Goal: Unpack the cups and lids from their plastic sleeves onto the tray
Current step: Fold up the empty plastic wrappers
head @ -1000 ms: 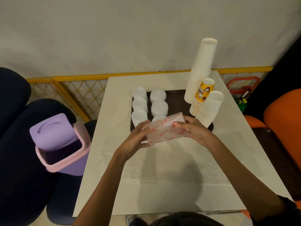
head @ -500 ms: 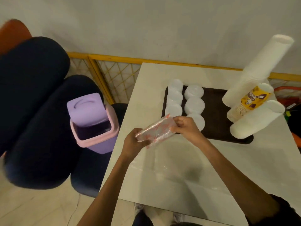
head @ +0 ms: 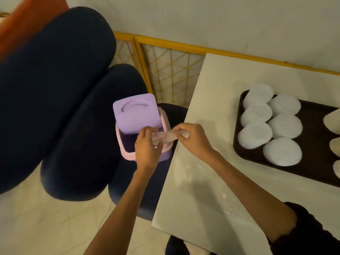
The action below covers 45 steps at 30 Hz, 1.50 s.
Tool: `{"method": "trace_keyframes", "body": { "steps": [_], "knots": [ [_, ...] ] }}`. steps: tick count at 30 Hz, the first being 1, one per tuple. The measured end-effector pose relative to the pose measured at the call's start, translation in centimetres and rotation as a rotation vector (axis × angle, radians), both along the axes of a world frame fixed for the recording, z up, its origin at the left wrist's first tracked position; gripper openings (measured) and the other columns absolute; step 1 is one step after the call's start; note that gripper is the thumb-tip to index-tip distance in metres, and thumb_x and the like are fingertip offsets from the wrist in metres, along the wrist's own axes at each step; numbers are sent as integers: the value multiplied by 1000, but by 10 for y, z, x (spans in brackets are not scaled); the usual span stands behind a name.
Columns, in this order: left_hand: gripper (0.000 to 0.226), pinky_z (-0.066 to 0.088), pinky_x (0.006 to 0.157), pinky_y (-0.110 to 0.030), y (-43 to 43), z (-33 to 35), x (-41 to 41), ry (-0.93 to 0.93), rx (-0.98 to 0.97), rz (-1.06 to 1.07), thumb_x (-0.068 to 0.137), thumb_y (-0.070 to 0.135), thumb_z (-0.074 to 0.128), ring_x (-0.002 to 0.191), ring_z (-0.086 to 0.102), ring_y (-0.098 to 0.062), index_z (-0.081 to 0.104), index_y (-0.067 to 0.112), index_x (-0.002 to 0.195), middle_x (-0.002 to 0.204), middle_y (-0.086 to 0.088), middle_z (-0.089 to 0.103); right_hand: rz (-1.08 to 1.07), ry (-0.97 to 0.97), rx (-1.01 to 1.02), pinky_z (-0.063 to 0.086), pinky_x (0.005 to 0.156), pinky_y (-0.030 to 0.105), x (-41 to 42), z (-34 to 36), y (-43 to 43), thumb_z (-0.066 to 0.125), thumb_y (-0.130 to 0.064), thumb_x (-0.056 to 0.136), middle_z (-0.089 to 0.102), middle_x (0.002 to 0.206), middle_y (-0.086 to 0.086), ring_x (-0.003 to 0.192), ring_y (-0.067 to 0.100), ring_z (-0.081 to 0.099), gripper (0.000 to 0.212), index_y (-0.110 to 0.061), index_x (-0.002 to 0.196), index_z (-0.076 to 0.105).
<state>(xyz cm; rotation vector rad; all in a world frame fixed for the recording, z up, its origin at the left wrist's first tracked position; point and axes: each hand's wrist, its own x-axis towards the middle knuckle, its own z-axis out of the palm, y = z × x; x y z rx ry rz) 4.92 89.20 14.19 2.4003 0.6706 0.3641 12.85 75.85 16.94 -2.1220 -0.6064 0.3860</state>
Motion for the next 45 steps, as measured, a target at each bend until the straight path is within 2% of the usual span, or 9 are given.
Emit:
{"method": "trace_keyframes", "body": {
  "steps": [3,9,15,18,21,31,35,39,45],
  "knots": [
    [14,46,75,-29,24,-13,8,11,-34,6,83,1,65,85,64,-31,67,3,96,95,-12,70,1,-2,-73,51,92,30,4,-14,33,65,-17,88,69,111,7,100,21,64,23,-9,110,69],
    [19,45,76,-25,51,-40,11,46,-87,-26,88,4,60,89,62,-26,61,4,108,103,-10,67,34,-7,-206,44,99,31,11,-43,71,61,-22,91,65,120,7,108,23,61,28,-12,117,66],
    [19,45,70,-32,72,-65,14,274,-37,-2,93,6,52,91,61,-31,60,6,110,111,-11,64,35,1,-214,39,103,30,9,-64,84,62,-20,91,59,130,6,118,22,56,37,-14,127,59],
    [29,49,79,-39,74,-73,17,424,-49,-19,94,13,54,102,59,-32,55,10,123,120,-12,59,34,38,-249,38,105,29,6,-69,80,61,-25,92,57,133,4,121,21,54,40,-15,130,56],
    [39,49,83,-41,60,-72,18,405,-91,-73,92,17,59,108,58,-33,51,11,129,126,-11,58,-3,106,-268,40,103,32,4,-70,67,61,-29,91,57,134,3,120,23,56,42,-17,131,56],
    [26,53,76,-28,-66,-26,23,172,-294,-186,92,20,61,85,65,-18,58,15,117,92,0,66,-206,147,-85,52,85,25,-8,-47,-50,64,-18,90,72,101,5,89,18,66,24,-13,112,68],
    [28,48,74,-20,-130,-20,17,194,-299,-269,91,24,62,82,61,-11,57,18,118,95,2,66,-288,116,-57,52,73,26,-21,-48,-125,65,-11,87,72,87,6,77,20,66,17,-10,103,71],
    [28,50,71,-25,-191,-18,4,211,-306,-359,90,25,63,75,59,-9,59,16,116,81,8,60,-362,144,-131,46,77,18,-38,-55,-203,61,-15,91,71,100,7,89,19,66,20,-8,108,68],
    [27,46,68,-18,-267,-23,-14,259,-273,-423,90,25,63,74,58,-8,59,17,115,81,10,58,-368,165,-404,37,98,24,-51,-65,-296,47,-25,98,58,129,5,117,19,52,32,-13,125,59]
  ]
}}
